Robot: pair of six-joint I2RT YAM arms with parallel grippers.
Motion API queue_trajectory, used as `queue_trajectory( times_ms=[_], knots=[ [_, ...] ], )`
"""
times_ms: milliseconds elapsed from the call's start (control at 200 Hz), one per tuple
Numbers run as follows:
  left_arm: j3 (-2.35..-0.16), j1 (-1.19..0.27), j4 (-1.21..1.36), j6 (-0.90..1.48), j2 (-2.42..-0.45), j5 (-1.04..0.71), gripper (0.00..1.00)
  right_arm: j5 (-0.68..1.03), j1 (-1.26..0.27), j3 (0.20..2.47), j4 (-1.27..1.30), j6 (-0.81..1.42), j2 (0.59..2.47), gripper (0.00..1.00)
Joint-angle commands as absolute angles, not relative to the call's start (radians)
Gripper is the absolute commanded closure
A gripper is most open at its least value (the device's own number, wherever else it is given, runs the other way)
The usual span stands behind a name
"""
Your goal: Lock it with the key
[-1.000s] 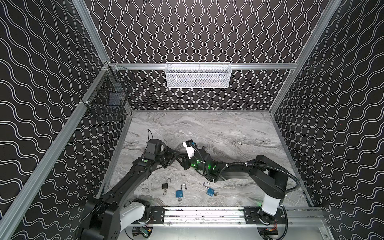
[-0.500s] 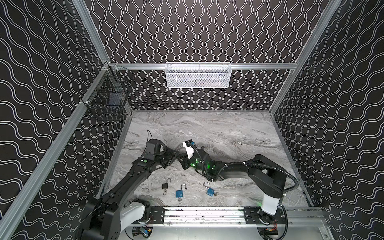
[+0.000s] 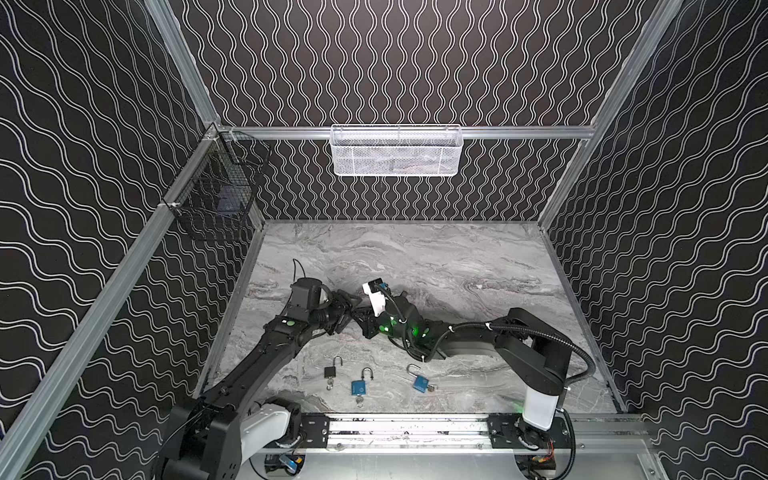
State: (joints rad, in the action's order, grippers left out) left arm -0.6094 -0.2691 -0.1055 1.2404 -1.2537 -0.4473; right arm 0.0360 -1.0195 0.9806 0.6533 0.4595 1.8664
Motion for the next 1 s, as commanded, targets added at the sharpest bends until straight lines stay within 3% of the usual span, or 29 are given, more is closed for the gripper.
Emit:
queue_trajectory(
  times_ms=[0, 170, 395, 651, 996],
  knots=[
    [-0.630, -0.253, -0.068, 1.186, -1.247, -0.458, 0.25, 0.071, -1.003, 0.979, 0.679, 0.460, 1.833, 1.00],
    [-0.766, -0.170, -0.190, 0.979, -1.272, -0.502, 0.18, 0.145, -0.928, 0.923, 0.664, 0.524, 1.755, 1.00],
    [-0.861, -0.156, -0.333, 0.732, -1.306, -0.467, 0.18, 0.384, -0.764, 0.809, 0.643, 0.656, 1.617, 1.00],
    [-0.742, -0.260, -0.114, 0.707, -1.374, -0.514, 0.26, 0.485, -0.675, 0.791, 0.460, 0.684, 1.482, 1.00],
    [-0.767, -0.400, -0.050, 0.733, -1.491, -0.439, 0.32, 0.587, -0.632, 0.801, 0.455, 0.743, 1.481, 1.00]
  ],
)
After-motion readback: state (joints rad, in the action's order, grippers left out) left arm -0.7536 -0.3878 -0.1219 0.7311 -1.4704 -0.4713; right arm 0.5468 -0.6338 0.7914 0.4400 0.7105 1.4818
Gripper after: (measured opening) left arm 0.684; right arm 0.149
